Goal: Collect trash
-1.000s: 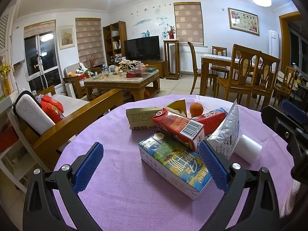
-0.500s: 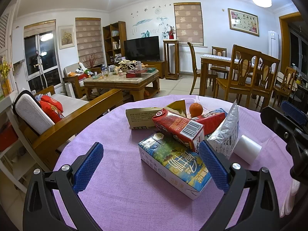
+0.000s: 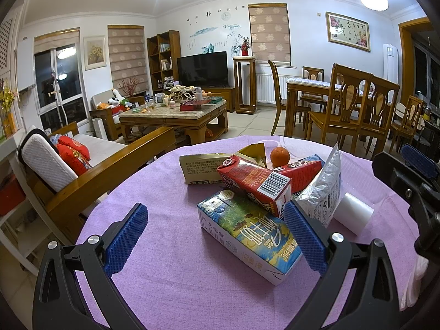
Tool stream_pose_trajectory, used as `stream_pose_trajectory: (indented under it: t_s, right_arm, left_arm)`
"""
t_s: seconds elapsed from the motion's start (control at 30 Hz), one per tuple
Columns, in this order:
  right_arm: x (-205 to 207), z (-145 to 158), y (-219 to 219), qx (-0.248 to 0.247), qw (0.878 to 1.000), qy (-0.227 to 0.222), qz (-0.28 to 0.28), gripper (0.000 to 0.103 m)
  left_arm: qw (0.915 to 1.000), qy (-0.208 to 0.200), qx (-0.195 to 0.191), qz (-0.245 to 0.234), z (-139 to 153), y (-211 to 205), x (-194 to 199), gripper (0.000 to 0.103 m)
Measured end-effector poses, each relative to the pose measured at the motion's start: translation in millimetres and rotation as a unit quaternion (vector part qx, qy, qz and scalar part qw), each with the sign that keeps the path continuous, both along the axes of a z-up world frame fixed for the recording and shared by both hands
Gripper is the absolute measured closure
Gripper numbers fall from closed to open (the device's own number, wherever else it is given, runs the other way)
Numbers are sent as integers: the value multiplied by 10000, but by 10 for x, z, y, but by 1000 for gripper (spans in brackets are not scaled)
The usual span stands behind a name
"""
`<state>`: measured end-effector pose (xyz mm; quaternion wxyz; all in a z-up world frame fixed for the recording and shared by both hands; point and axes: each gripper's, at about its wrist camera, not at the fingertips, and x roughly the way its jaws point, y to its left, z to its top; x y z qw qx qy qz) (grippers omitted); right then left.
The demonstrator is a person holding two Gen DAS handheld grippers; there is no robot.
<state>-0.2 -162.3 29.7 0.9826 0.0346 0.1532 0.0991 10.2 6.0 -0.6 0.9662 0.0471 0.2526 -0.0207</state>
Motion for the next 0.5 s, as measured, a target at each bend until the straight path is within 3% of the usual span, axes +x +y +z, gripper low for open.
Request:
stream_pose_trajectory:
  t_s: [0.5]
  right_arm:
    - [1,-1,1,3,10000,3,1,4]
  left_arm:
    - [10000,2,-6,1,-6,6,5,5]
